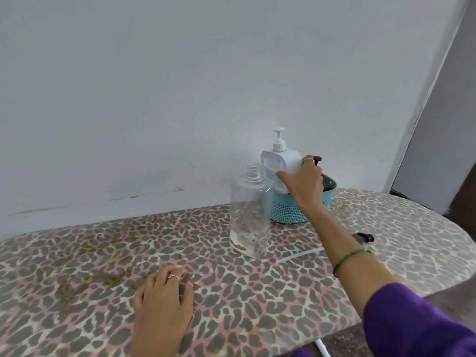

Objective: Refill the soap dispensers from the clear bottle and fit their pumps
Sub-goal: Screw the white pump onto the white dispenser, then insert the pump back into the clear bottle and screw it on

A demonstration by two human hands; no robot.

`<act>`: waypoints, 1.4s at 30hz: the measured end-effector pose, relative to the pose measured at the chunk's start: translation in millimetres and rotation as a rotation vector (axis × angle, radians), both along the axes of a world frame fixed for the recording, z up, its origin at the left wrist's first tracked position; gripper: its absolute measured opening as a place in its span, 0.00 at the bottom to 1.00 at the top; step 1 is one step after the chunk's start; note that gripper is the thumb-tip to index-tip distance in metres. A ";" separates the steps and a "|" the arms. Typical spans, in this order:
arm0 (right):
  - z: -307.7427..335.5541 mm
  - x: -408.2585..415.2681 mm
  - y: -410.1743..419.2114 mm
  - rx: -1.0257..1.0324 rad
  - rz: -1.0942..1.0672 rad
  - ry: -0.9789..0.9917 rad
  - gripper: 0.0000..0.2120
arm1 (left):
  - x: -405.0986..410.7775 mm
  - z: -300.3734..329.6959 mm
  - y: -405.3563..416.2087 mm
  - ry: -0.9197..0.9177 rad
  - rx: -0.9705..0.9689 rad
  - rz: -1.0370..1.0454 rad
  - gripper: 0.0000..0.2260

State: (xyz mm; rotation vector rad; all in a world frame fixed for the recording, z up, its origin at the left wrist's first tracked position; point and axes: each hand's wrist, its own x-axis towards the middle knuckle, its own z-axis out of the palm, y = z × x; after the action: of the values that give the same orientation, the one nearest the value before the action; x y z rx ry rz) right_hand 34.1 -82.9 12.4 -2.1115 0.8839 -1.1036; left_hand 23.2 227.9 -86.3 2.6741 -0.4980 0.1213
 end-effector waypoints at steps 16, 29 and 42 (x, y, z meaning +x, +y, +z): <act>-30.5 12.6 -0.3 -0.175 -0.212 0.295 0.36 | 1.0 -3.1 -2.6 -0.025 0.056 -0.005 0.14; -39.0 6.3 3.1 -0.284 -0.062 0.309 0.12 | -2.8 -2.6 -3.0 -0.023 0.038 0.002 0.13; -50.9 -95.7 -21.1 -0.115 -0.210 0.236 0.15 | 7.7 -0.2 0.6 -0.086 0.103 -0.005 0.16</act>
State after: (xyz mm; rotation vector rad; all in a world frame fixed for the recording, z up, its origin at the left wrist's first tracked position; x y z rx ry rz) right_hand -61.7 -104.0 -38.5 -2.3186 1.2024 -1.0429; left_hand 30.9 228.4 -86.4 2.7774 -0.5523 0.2150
